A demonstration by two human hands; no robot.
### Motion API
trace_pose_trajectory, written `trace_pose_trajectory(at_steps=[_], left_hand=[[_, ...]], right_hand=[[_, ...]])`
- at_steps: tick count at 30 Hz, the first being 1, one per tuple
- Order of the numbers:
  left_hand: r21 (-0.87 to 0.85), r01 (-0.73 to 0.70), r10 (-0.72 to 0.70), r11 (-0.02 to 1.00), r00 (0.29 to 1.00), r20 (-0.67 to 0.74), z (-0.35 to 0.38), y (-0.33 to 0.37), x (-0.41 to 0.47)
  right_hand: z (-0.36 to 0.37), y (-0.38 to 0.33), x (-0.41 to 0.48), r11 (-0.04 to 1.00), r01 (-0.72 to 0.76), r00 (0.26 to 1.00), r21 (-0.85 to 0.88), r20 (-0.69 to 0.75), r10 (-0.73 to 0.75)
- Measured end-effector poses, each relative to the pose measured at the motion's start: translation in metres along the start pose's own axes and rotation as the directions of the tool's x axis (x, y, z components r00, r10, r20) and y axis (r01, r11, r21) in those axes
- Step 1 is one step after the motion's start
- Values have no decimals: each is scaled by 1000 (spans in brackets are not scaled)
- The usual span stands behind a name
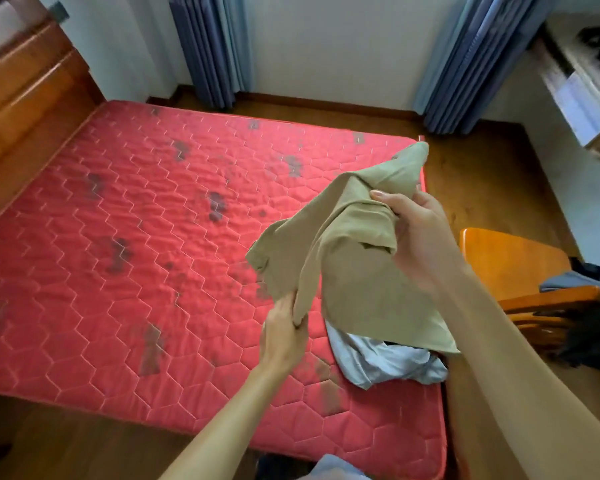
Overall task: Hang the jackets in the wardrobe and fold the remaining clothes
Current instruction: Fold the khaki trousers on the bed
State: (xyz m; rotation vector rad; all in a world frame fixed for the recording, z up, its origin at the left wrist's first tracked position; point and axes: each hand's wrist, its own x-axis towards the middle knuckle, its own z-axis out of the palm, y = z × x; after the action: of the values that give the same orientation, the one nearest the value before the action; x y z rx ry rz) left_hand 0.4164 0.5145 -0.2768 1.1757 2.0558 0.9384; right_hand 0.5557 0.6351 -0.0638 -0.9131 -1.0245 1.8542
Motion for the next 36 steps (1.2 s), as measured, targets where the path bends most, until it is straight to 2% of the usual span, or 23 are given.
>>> trace_pose_trajectory(at_steps=[4,6,9,12,14,16,17,19,21,23,25,28,31,33,36], left_hand=[[-23,7,-9,1000,994,-105,-59,17,18],[47,-22,28,999,988,-151,-89,25,33],[160,-115,145,980,972,-187,-121,43,53],[249,-268,312,931,937,-155,-142,66,60],[261,-347,372,901,927,-52,-155,77,61],[266,-392,371,881,920,126,-166,81,62],[289,-412,363,864,908,207,-171,83,62],[323,-440,354,838,889,291,-180,85,61],[314,-472,393,824,875,283,-188,88,58],[302,-515,452,802,854,258,-197,91,56],[293,-518,469,804,855,222,-209,95,52],[160,-490,488,857,871,51,-230,96,46],[-7,-421,419,907,905,-76,-244,86,37],[-139,-334,325,932,942,-84,-247,74,32],[-462,-165,224,871,972,76,-249,52,32]], right_hand=[[-17,-16,8,996,91,982,-3,-167,-90],[-32,-17,15,997,81,965,-19,-247,-83],[-49,-7,25,990,-60,930,-126,-368,10],[-50,9,28,895,-251,919,-369,-382,100],[-42,19,24,718,-257,956,-647,-276,93],[-30,23,19,483,-61,998,-873,-42,50],[-21,24,18,402,81,994,-912,106,41],[3,31,16,332,298,930,-895,350,109],[31,45,17,240,431,864,-870,475,168],[54,65,21,169,536,828,-827,554,87],[70,73,24,198,532,841,-823,540,-16],[77,69,30,239,514,856,-824,508,-91],[81,60,29,358,537,840,-764,520,-153],[82,52,26,448,529,846,-720,487,-216],[80,34,25,545,525,851,-654,389,-352]])
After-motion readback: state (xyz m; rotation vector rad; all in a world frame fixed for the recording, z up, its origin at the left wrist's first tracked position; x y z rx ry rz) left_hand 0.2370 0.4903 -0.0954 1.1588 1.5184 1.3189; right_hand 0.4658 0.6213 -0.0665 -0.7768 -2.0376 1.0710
